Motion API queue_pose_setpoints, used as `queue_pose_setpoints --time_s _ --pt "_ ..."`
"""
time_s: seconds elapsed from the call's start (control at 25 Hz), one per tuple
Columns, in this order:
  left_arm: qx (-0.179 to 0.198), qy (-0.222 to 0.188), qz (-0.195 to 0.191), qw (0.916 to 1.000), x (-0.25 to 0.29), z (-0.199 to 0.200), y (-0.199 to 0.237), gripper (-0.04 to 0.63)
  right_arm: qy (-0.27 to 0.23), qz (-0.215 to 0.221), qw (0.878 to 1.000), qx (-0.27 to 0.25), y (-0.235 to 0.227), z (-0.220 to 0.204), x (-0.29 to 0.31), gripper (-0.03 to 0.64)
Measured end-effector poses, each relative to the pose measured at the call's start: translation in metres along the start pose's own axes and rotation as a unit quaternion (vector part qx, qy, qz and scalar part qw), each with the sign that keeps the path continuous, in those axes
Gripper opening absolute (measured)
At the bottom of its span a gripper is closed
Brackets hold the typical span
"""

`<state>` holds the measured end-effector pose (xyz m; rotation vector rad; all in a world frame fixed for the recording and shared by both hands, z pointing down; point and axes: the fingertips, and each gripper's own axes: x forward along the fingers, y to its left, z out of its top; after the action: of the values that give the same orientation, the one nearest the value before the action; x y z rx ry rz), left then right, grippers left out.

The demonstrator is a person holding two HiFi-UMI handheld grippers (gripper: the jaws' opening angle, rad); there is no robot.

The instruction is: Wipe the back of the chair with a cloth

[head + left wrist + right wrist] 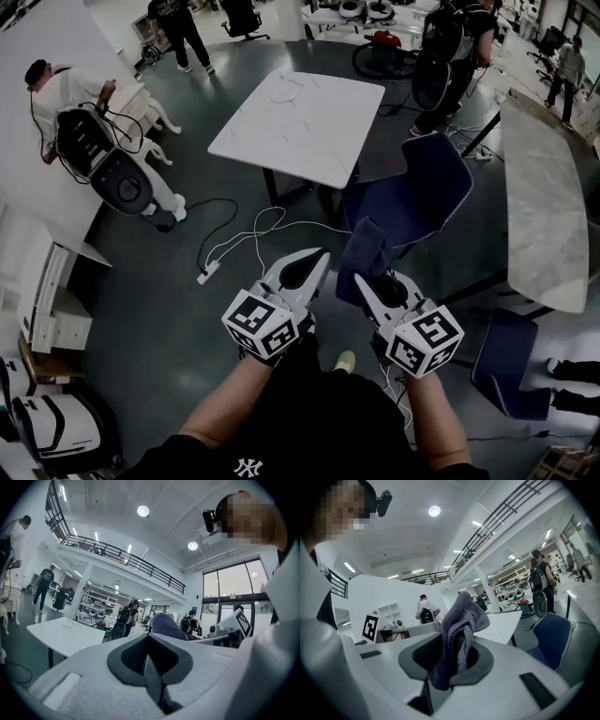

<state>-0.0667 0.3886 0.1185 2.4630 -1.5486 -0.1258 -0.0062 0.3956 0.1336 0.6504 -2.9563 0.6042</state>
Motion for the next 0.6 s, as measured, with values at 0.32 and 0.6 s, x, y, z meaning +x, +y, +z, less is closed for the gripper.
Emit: queue_pose_setpoints --time_s 0.32,0.6 --pt "-0.003 0.006 -0.044 0.9990 0.074 0.000 0.048 0.008 0.000 -0.059 0.998 0.004 -0.069 0.017 0.039 0.077" --pt "0.012 0.019 -0.091 0.9956 0.149 0.004 0.133 0.008 0.016 -0.120 0.992 0.017 -0.145 0.031 0.125 0.077"
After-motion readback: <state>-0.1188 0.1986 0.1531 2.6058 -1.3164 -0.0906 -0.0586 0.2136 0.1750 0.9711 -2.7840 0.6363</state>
